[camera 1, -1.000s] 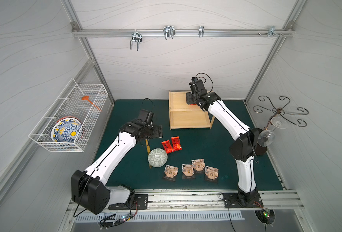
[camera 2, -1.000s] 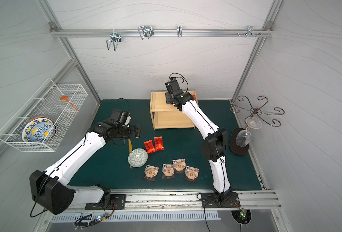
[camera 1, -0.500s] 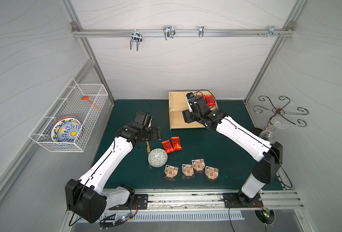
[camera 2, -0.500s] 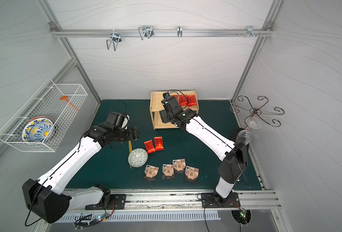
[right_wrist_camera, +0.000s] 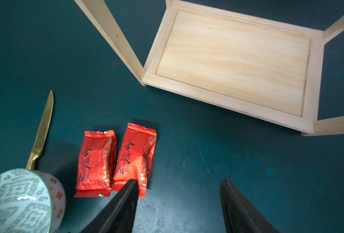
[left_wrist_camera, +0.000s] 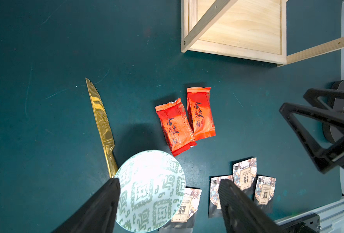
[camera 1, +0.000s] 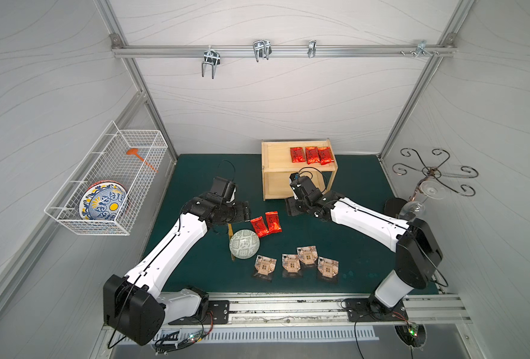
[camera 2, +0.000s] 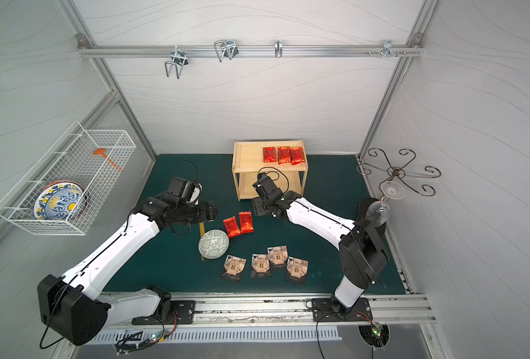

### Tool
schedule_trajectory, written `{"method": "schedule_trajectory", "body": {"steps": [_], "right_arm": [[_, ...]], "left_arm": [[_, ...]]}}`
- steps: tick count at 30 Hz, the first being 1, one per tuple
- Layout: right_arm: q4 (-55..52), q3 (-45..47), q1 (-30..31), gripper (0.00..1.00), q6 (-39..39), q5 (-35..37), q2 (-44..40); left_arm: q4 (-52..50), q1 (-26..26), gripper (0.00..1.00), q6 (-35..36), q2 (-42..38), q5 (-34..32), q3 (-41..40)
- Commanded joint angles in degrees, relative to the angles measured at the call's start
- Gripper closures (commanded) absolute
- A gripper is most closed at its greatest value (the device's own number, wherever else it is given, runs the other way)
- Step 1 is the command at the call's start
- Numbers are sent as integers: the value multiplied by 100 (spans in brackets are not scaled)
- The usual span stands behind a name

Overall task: Place the tea bags on the shelf by color
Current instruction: Pick up the tea bag from the center of the board.

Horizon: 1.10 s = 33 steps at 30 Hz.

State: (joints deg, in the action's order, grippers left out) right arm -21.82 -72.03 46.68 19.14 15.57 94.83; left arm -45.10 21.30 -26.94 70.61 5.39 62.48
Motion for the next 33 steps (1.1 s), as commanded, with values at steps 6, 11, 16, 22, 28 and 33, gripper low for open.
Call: {"method": "schedule_trajectory", "body": {"steps": [6,11,16,22,28,33], "right_arm": [[570,131,329,28,488,-243,628],[537,-128,542,24,439,-295,1097],[407,-459,606,21,380,-215,1523],[349,-618,663,21,433,-247,1816],[393,-667,703,25,510,-254,2052],[284,-826,703,28,539,-182,2294]], "left_arm": [[203,-173,18,92,72,41,-32],[247,-280,17,101,-12,155,-112],[245,-291,18,75,-20,249,-129],[277,-293,18,57,-65,278,-179],[265,-293,18,51,-49,316,-194],[272,-293,18,35,-108,298,-244]]}}
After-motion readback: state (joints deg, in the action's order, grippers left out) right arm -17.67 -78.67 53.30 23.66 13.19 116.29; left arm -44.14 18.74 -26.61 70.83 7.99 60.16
